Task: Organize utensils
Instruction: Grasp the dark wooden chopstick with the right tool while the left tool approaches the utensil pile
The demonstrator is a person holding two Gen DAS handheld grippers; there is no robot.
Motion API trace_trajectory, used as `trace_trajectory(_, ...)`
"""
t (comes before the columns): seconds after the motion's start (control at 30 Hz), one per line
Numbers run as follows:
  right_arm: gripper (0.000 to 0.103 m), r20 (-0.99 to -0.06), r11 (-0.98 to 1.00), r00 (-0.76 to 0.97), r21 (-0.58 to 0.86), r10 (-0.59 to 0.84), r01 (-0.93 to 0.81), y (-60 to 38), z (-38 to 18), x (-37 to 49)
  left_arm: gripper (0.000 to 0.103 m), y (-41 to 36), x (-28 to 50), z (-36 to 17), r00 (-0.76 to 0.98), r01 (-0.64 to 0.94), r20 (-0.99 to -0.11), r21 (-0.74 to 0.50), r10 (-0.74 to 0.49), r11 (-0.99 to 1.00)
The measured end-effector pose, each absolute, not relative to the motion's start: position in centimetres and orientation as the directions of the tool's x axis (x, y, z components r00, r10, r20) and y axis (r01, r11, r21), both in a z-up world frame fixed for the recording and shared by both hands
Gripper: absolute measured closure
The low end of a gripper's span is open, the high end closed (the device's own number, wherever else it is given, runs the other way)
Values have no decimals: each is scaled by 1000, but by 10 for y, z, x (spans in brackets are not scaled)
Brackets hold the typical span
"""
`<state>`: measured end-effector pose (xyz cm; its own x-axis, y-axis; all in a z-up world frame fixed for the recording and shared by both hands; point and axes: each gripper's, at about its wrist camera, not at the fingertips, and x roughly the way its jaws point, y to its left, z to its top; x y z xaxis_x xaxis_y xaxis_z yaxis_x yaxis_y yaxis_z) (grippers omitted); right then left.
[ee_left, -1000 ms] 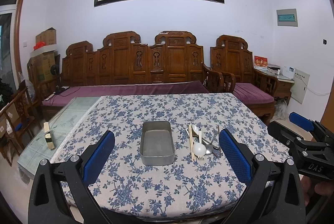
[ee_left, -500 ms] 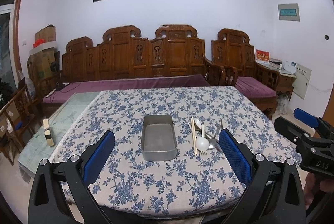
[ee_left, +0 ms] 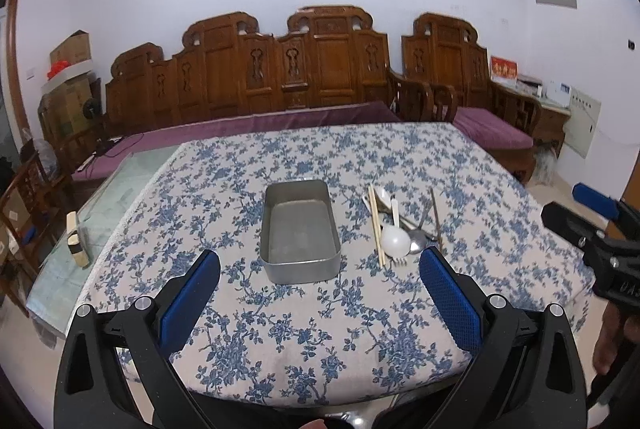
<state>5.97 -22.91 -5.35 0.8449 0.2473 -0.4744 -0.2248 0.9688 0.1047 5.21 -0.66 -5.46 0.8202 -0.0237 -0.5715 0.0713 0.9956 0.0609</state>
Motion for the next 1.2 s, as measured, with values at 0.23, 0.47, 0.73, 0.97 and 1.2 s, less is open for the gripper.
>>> trace_trajectory(0.23,10,-529,976,821,89,216,-199,-249,-72,94,6,-11,84,-76,776,111,-630,74,-40,991)
trace_trajectory(0.47,16,-627,973,749,65,213,-223,-261,-108,141,6,-19,116,-93,735,173,-674,86,-71,981)
trace_trajectory(0.73,44,-769,971,606,74,202,-229,-271,-178,201,6,-32,150,-105,670,246,-729,40,-140,968)
trace_trajectory(0.97,55,-814,971,539,119,216,-209,-282,-220,252,6,-45,177,-120,624,305,-760,23,-182,952)
trace_trajectory(1.2,57,-845,969,485,143,225,-200,-271,-242,295,6,-57,204,-140,572,333,-800,24,-182,943)
